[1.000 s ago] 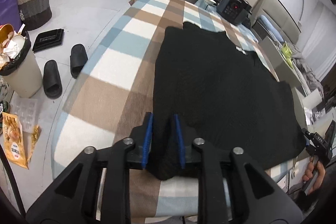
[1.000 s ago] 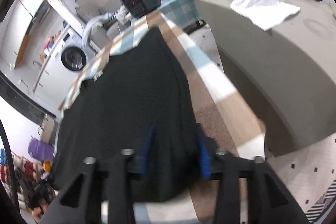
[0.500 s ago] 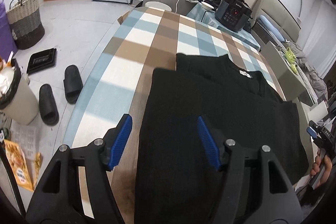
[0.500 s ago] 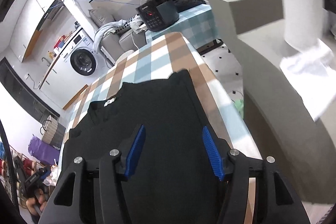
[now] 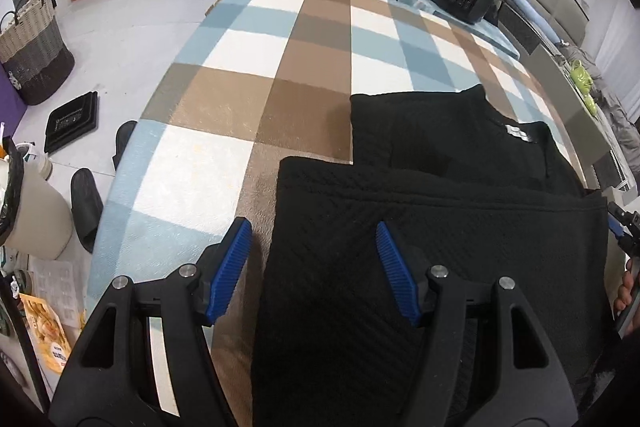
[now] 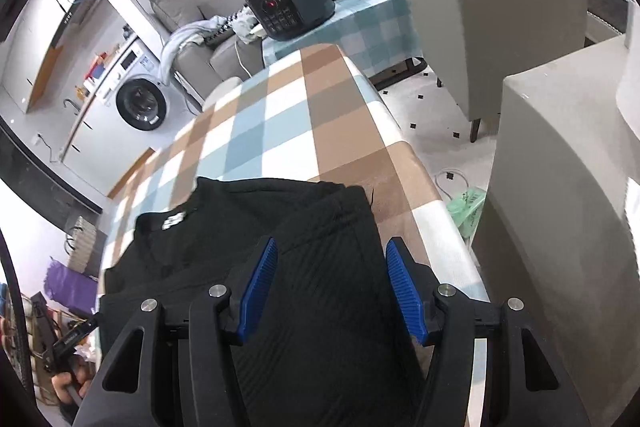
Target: Fold small clothes
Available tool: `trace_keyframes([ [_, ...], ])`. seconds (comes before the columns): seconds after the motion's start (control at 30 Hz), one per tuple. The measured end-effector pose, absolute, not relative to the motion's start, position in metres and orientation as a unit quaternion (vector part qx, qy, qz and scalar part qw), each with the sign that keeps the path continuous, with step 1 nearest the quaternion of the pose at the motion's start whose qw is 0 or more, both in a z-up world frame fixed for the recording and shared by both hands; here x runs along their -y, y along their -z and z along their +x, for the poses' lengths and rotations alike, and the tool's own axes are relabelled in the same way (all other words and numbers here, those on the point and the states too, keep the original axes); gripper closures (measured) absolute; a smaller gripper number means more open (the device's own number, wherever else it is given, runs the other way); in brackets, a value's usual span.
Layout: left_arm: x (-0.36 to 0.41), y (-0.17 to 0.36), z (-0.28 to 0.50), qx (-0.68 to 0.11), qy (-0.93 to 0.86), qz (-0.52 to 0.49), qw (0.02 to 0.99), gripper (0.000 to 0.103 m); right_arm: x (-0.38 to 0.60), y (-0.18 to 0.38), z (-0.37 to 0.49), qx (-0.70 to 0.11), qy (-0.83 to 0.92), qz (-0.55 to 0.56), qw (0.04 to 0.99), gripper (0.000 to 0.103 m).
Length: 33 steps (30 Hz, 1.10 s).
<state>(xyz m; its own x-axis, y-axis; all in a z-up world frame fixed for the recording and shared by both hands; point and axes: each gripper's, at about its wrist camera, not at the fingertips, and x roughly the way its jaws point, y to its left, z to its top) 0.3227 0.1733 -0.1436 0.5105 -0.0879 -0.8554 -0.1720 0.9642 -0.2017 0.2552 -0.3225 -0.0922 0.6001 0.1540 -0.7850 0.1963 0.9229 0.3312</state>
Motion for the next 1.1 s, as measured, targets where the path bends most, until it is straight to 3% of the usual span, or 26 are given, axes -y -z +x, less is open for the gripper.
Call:
trace_keyframes([
  [0.37, -0.179, 0.146, 0.330, -0.487, -0.005, -0.161, 0.859, 0.042, 0.321, 0.100, 0.257, -0.452, -0.007, 0.201, 0.869, 0.045],
  [0.47, -0.180, 0.146, 0.330, -0.482, -0.007, -0.161, 0.861, 0.049, 0.318, 0.096, 0.255, -0.446, -0.012, 0.189, 0.875, 0.045],
  [0.57, -0.180, 0.147, 0.331, -0.478, -0.009, -0.163, 0.863, 0.069, 0.320, 0.100, 0.256, -0.450, -0.007, 0.186, 0.873, 0.045],
  [0.6, -0.179, 0.147, 0.332, -0.475, -0.010, -0.161, 0.865, 0.081, 0.321, 0.102, 0.256, -0.452, -0.005, 0.188, 0.872, 0.048],
  [0.63, -0.178, 0.146, 0.331, -0.471, -0.008, -0.158, 0.868, 0.097, 0.322, 0.103, 0.256, -0.454, -0.005, 0.188, 0.871, 0.057],
  [0.7, -0.178, 0.142, 0.329, -0.461, -0.006, -0.161, 0.872, 0.099, 0.321, 0.104, 0.255, -0.454, -0.007, 0.185, 0.871, 0.075],
  [0.73, -0.178, 0.140, 0.328, -0.457, -0.007, -0.163, 0.874, 0.099, 0.320, 0.102, 0.253, -0.447, -0.011, 0.179, 0.876, 0.091],
  [0.77, -0.179, 0.137, 0.325, -0.450, -0.011, -0.163, 0.878, 0.100, 0.319, 0.100, 0.251, -0.443, -0.012, 0.169, 0.880, 0.095],
  [1.1, -0.177, 0.072, 0.305, -0.370, -0.009, -0.168, 0.914, 0.100, 0.309, 0.037, 0.224, -0.352, -0.022, 0.138, 0.926, 0.098],
])
